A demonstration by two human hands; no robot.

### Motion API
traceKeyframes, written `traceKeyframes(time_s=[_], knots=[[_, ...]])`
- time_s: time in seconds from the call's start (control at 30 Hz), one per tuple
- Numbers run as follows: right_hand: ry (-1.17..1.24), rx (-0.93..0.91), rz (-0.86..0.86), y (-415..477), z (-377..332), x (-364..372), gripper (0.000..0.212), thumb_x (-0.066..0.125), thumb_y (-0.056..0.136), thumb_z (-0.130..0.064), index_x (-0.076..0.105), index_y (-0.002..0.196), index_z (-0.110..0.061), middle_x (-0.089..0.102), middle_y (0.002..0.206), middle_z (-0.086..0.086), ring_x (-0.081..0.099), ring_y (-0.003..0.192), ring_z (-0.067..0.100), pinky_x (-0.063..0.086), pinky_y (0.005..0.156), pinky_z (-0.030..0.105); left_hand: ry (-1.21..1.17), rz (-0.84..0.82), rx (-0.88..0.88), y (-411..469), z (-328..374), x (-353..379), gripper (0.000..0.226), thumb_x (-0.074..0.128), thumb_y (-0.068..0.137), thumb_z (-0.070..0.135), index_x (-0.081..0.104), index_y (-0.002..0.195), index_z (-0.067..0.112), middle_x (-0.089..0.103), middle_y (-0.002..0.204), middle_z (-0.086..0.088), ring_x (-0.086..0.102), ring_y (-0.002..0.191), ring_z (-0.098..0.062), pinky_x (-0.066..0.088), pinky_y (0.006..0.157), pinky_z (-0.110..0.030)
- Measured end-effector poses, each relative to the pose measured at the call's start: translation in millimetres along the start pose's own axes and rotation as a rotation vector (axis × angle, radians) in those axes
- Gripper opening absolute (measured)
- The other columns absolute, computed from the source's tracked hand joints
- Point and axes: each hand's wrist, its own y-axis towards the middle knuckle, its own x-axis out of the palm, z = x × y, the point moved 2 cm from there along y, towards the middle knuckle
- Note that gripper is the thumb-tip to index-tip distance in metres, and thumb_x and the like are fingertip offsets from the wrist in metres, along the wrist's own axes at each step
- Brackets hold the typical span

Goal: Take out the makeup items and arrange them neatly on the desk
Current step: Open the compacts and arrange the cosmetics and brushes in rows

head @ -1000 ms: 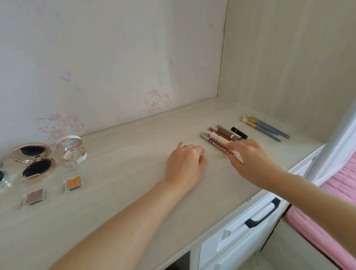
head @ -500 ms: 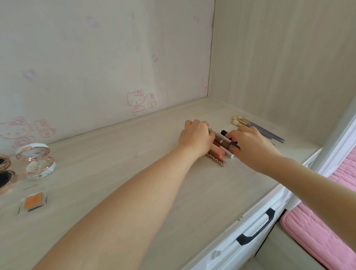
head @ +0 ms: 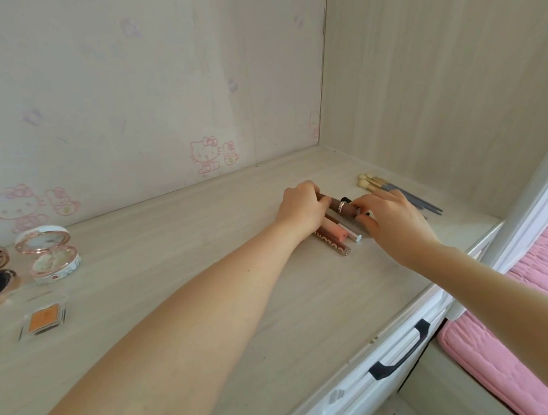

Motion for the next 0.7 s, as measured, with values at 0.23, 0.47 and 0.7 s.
traceKeyframes(time_s=[0.23,0.47,0.7], knots=[[0.205,0.074,0.137,0,-3,-6,0.026,0.042,0.098,-0.009,0.06,0.116,-0.014,0.063,0.099,0.006,0.051,0.096,0.028,0.045,0.077,0.039,-0.142,-0.013,0.159,-12,12,-20,0.033,0.062,0.09,0.023,0.061,0.122,0.021,0.059,0.113,-0.003,0.052,0.105,-0.018,0.036,0.086,-0.021],[0.263,0.075,0.135,-6,-26,-15,0.03,0.043,0.096,-0.006,0.061,0.12,-0.007,0.064,0.112,0.011,0.053,0.109,0.029,0.036,0.083,0.025,-0.04,-0.144,0.317,-58,10,-47,0.012,0.069,0.085,0.02,0.064,0.093,0.027,0.059,0.084,0.014,0.053,0.078,-0.005,0.034,0.063,-0.009],[0.306,-0.033,0.08,-28,-67,-22,0.03,0.047,0.094,-0.006,0.063,0.118,-0.013,0.067,0.107,0.005,0.056,0.1,0.028,0.036,0.079,0.024,-0.083,-0.113,0.302,-111,-5,-76,0.022,0.065,0.087,0.015,0.065,0.108,0.024,0.061,0.087,0.015,0.056,0.072,-0.003,0.037,0.063,-0.005]])
